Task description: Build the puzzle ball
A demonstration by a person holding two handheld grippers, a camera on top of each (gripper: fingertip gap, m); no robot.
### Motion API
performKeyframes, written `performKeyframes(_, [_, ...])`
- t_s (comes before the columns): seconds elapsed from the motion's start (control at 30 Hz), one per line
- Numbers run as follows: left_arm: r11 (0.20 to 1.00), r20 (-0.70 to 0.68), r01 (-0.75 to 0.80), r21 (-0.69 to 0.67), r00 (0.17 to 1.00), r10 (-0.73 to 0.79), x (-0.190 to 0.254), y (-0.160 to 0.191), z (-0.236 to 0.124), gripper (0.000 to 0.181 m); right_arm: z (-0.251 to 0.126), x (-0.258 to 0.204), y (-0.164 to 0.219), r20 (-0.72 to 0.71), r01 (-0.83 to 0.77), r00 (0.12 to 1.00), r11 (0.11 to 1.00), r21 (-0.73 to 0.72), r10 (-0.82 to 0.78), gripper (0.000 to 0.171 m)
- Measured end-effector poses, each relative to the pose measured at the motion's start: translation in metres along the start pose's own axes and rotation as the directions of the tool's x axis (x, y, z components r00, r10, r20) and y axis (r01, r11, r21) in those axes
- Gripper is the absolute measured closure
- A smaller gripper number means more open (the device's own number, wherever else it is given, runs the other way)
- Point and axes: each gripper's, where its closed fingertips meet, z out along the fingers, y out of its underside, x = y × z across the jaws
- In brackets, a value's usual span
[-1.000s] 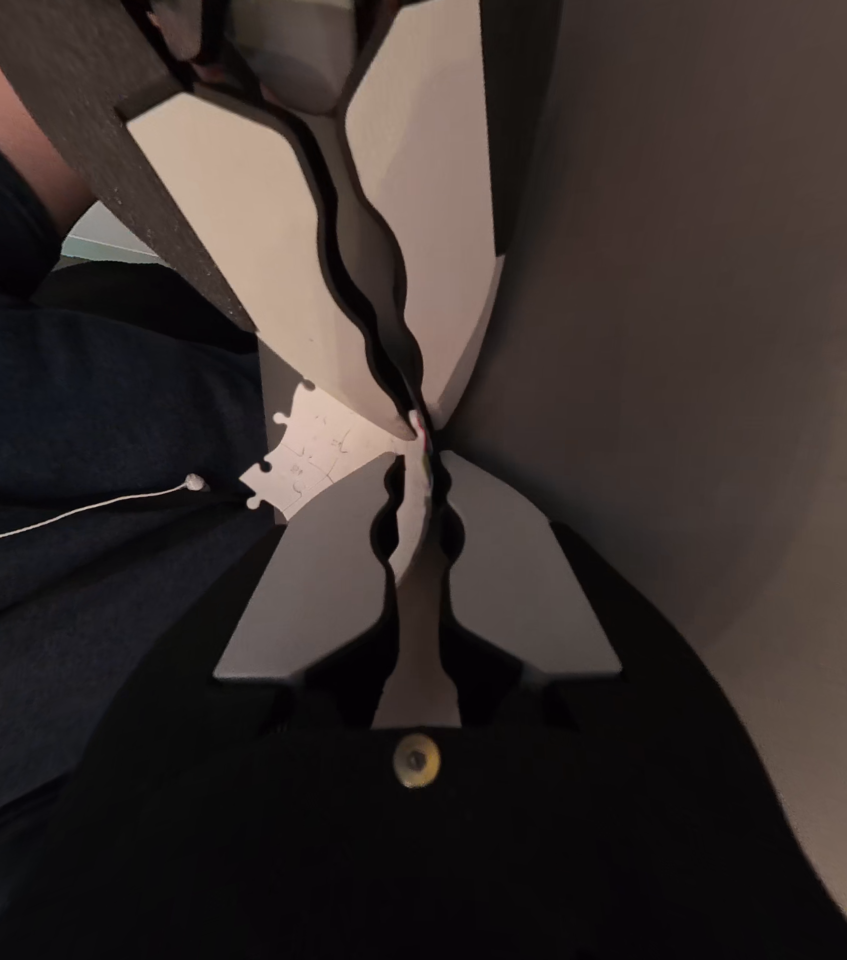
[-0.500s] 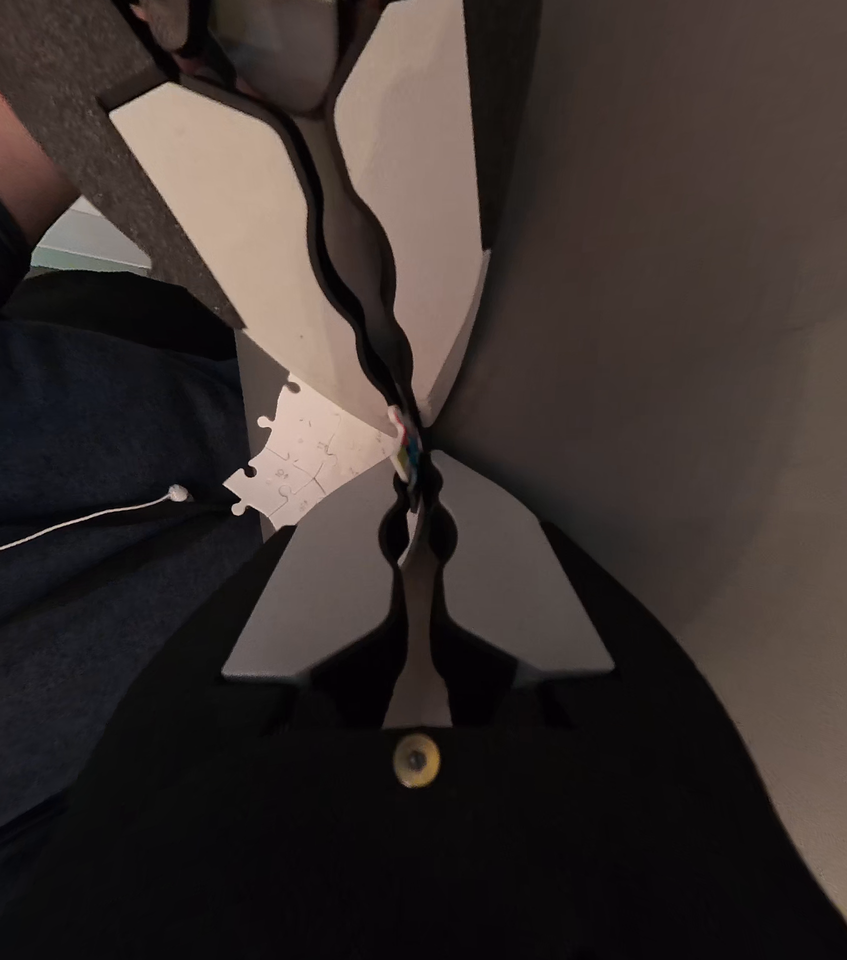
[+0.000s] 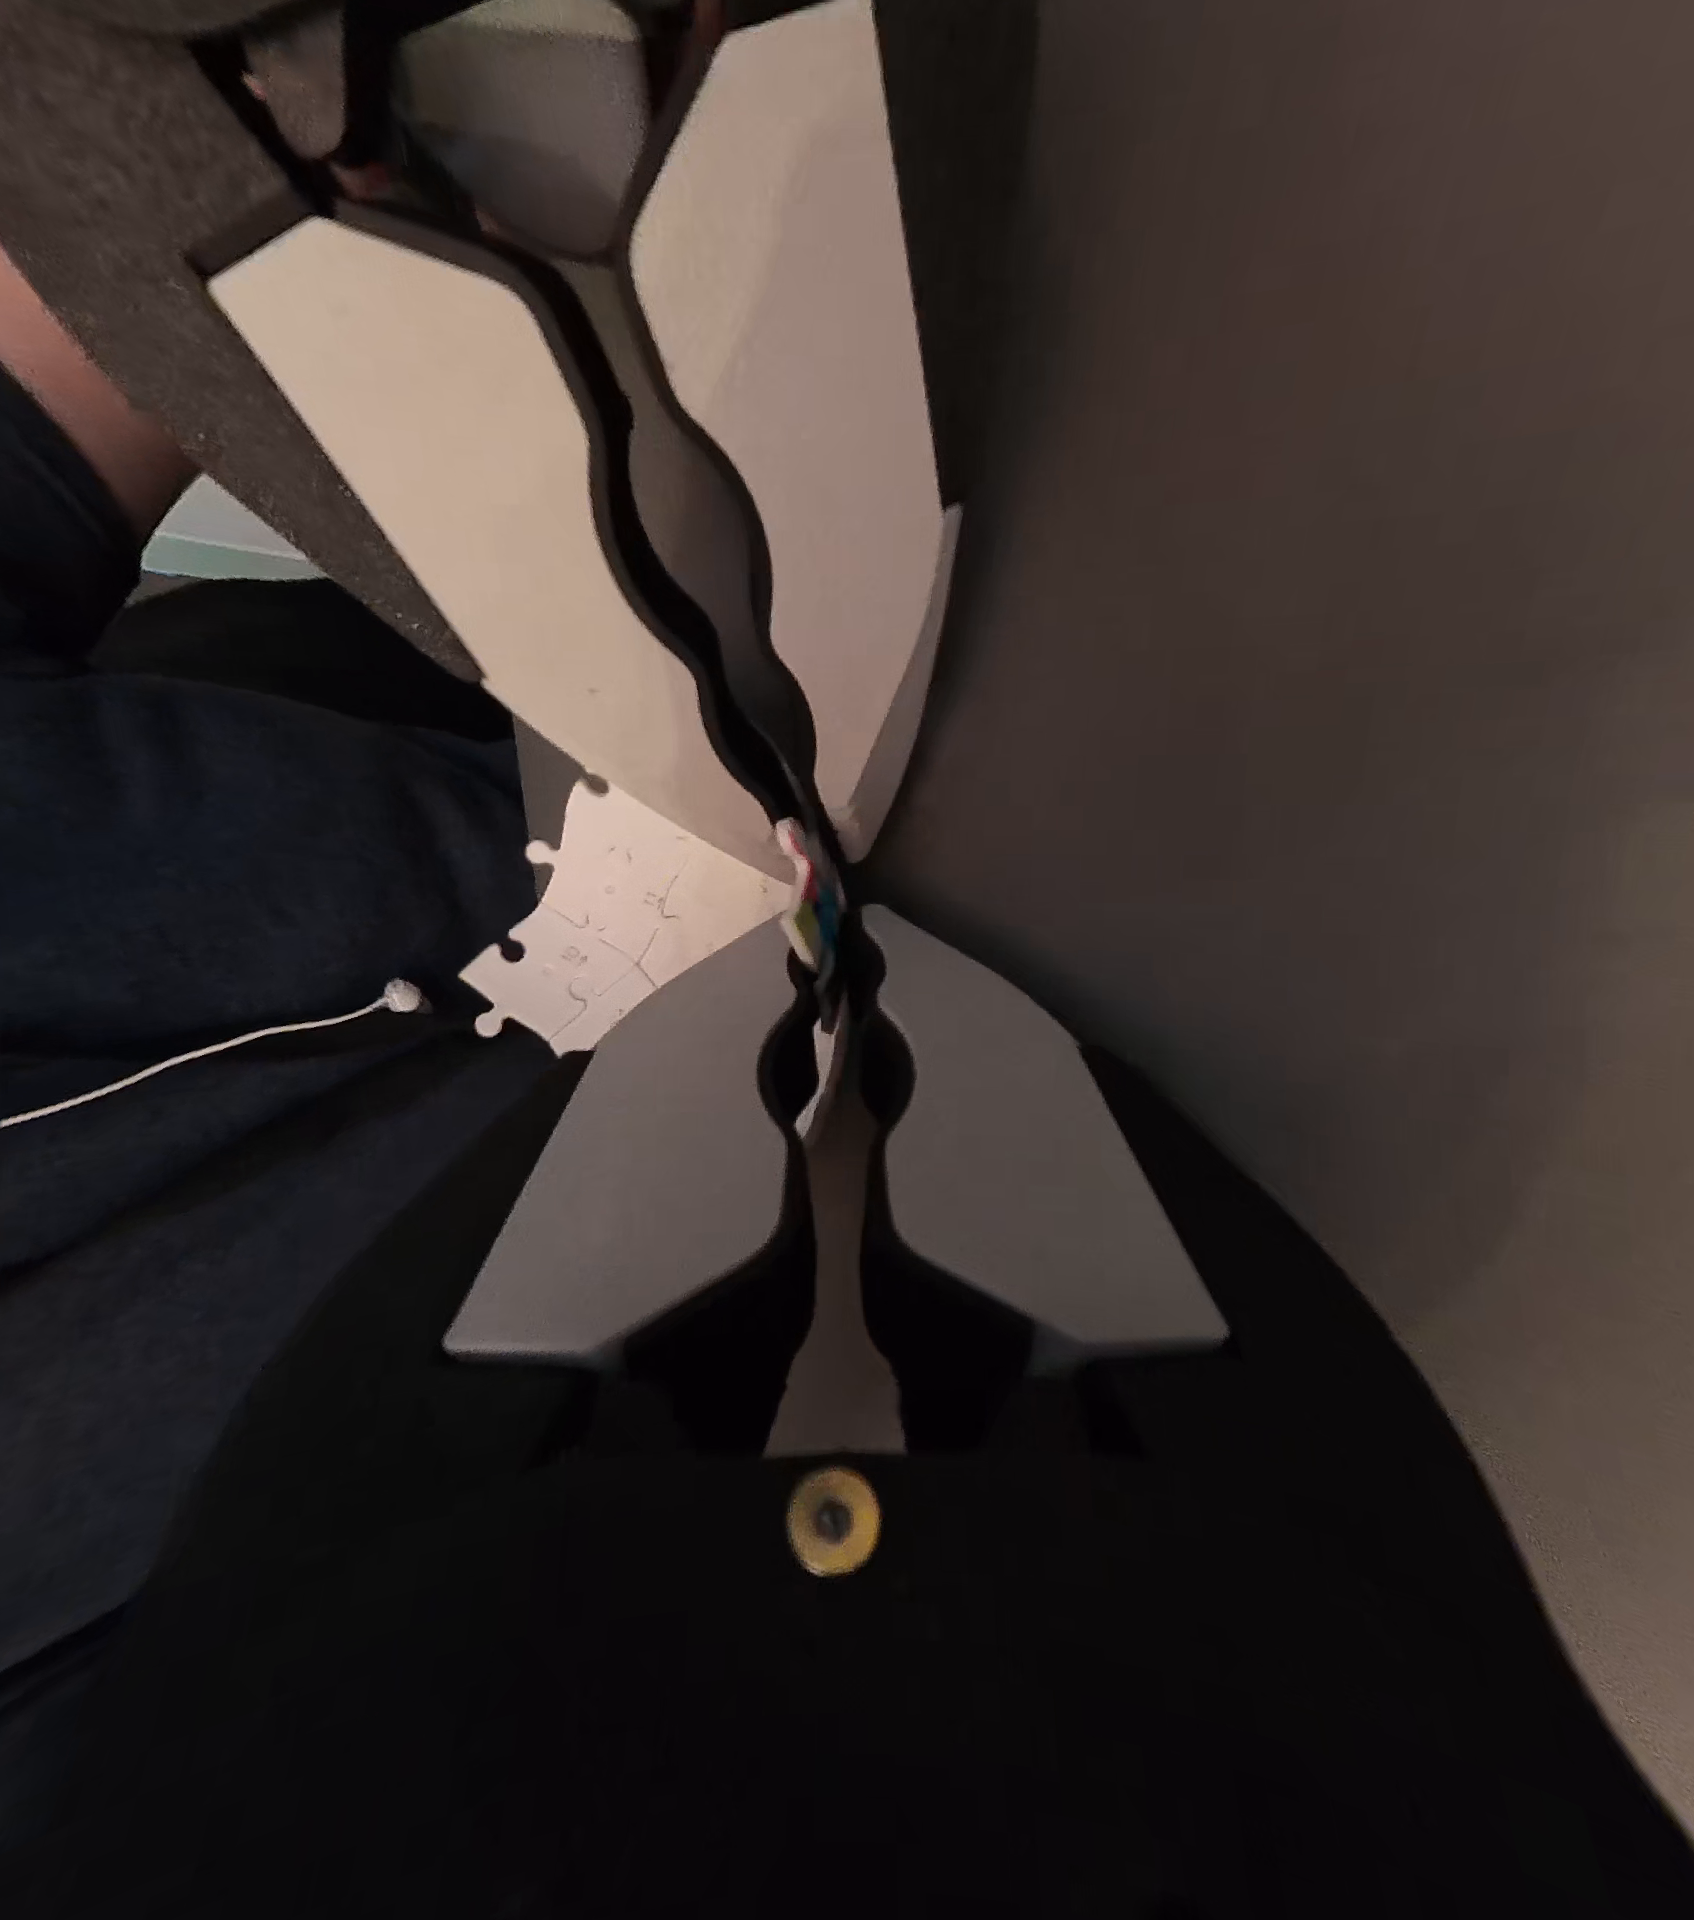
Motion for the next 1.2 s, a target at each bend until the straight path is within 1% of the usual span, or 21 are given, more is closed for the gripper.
performKeyframes(0.17, [0.999, 0.031, -0.038, -0.018, 0.999, 0.038, 0.001, 0.001, 0.0, 0.178, 0.0, -0.002, 0.001, 0.003, -0.009, 1.0, 1.0, -0.015, 0.009, 0.168])
performKeyframes(0.27, [0.999, 0.007, -0.01, -0.031, 1.0, 0.01, 0.002, 0.002, 0.001, 0.179, 0.001, -0.003, 0.002, 0.019, 0.029, 0.999, 0.999, -0.023, -0.029, 0.168])
performKeyframes(0.37, [1.0, -0.037, 0.009, 0.006, 0.999, -0.008, 0.006, -0.003, -0.006, 0.177, -0.005, -0.004, -0.004, 0.022, 0.067, 0.997, 0.997, 0.027, -0.068, 0.167])
performKeyframes(0.4, [1.0, -0.044, 0.015, 0.016, 0.999, -0.014, 0.007, -0.003, -0.01, 0.176, -0.008, -0.004, -0.004, 0.013, 0.069, 0.997, 0.997, 0.036, -0.07, 0.166])
performKeyframes(0.47, [0.999, -0.026, 0.034, 0.019, 0.999, -0.033, 0.006, 0.001, -0.016, 0.165, -0.013, 0.003, -0.005, -0.034, 0.058, 0.998, 0.997, 0.056, -0.056, 0.167])
performKeyframes(0.53, [0.998, -0.032, 0.061, 0.024, 0.998, -0.061, 0.007, 0.005, -0.017, 0.161, -0.015, 0.006, -0.008, -0.031, 0.023, 0.999, 0.995, 0.095, -0.02, 0.168])
performKeyframes(0.6, [0.996, -0.034, 0.082, 0.03, 0.996, -0.081, 0.006, 0.005, -0.015, 0.161, -0.016, 0.005, -0.01, -0.01, 0.004, 1.0, 0.994, 0.111, -0.003, 0.168])
performKeyframes(0.67, [0.996, -0.025, 0.086, 0.027, 0.996, -0.086, 0.003, 0.004, -0.013, 0.168, -0.016, 0.003, -0.01, -0.01, 0.009, 1.0, 0.994, 0.108, -0.008, 0.167])
performKeyframes(0.7, [0.996, -0.019, 0.083, 0.019, 0.996, -0.083, 0.002, 0.004, -0.012, 0.175, -0.016, 0.001, -0.01, -0.003, 0.013, 1.0, 0.994, 0.104, -0.013, 0.164])
performKeyframes(0.8, [0.997, 0.015, 0.073, -0.014, 0.997, -0.073, -0.002, 0.005, -0.009, 0.178, -0.022, -0.004, -0.012, 0.011, 0.045, 0.999, 0.991, 0.122, -0.047, 0.153])
performKeyframes(0.93, [0.998, 0.02, 0.058, -0.035, 0.998, -0.058, 0.0, 0.002, -0.007, 0.178, -0.031, -0.002, -0.021, -0.07, 0.156, 0.987, 0.975, 0.158, -0.146, 0.158])
performKeyframes(1.03, [0.997, 0.036, 0.056, -0.054, 0.998, -0.054, -0.001, 0.003, -0.006, 0.179, -0.028, -0.006, -0.02, -0.091, 0.212, 0.975, 0.97, 0.119, -0.202, 0.161])
performKeyframes(1.2, [0.994, 0.025, 0.088, -0.062, 0.996, -0.087, 0.0, 0.003, -0.003, 0.177, -0.024, 0.002, -0.016, -0.125, 0.199, 0.974, 0.977, 0.074, -0.189, 0.162])
